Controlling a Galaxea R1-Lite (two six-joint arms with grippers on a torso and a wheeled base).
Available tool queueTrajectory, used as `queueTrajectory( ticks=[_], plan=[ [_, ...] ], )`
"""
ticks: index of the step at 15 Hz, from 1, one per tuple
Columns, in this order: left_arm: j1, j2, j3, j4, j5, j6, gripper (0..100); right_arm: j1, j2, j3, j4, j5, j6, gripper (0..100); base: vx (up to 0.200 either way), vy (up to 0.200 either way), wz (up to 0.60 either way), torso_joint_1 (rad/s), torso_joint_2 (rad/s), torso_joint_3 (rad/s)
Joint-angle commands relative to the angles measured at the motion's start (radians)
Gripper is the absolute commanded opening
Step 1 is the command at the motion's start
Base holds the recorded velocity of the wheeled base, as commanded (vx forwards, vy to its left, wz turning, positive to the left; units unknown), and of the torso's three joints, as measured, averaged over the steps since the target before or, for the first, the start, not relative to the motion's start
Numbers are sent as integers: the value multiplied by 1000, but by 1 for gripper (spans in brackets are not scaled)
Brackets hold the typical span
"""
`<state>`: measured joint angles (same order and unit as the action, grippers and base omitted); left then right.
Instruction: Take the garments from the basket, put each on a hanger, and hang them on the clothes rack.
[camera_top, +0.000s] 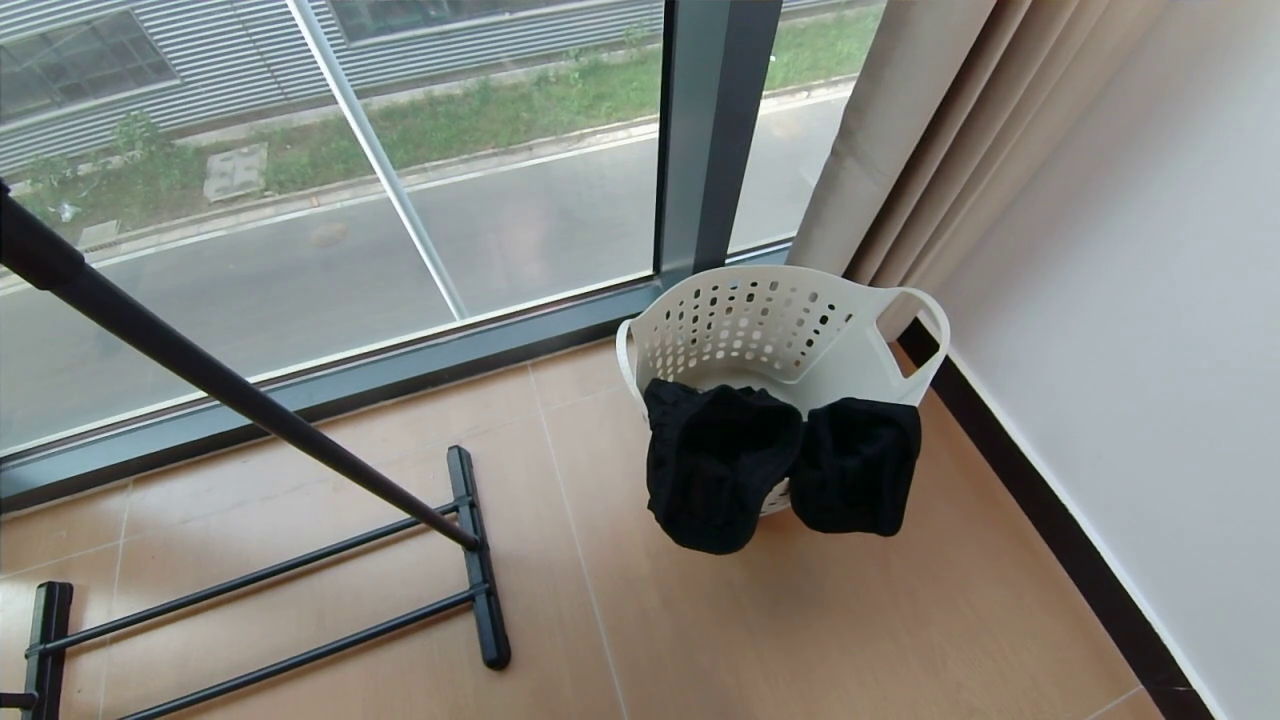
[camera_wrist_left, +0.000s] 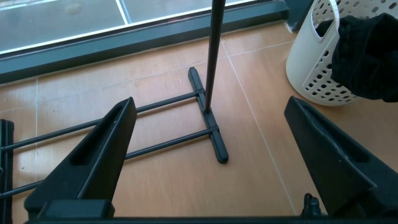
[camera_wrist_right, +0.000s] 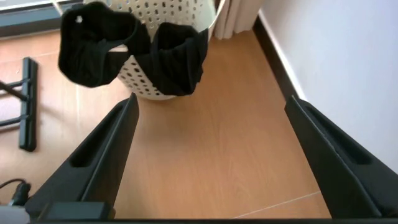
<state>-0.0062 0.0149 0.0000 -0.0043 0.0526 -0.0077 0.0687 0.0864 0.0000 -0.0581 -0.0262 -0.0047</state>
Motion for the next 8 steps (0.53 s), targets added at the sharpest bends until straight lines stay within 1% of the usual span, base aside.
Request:
queueTrajectory(
  ticks=[1, 2, 3, 6, 7, 8],
  plan=[
    [0, -1, 0, 0, 1, -2, 100, 128, 182, 0, -6, -1, -3, 100, 0, 0, 0, 0, 0, 0],
    [0, -1, 0, 0, 1, 0, 100, 155, 245, -26, -5, -1, -5, 100, 0, 0, 0, 0, 0, 0],
    [0, 0, 0, 0, 1, 0, 100, 192, 366, -80, -8, -3, -5, 100, 0, 0, 0, 0, 0, 0],
    [0, 0, 0, 0, 1, 0, 100, 266, 685, -232, -6, -5, -17, 100, 0, 0, 0, 0, 0, 0],
    [2, -1, 0, 0, 1, 0, 100, 287, 751, -267, -6, -8, -28, 100, 0, 0, 0, 0, 0, 0],
    [0, 0, 0, 0, 1, 0, 100, 321, 877, -350, -6, -12, -70, 100, 0, 0, 0, 0, 0, 0]
  ],
)
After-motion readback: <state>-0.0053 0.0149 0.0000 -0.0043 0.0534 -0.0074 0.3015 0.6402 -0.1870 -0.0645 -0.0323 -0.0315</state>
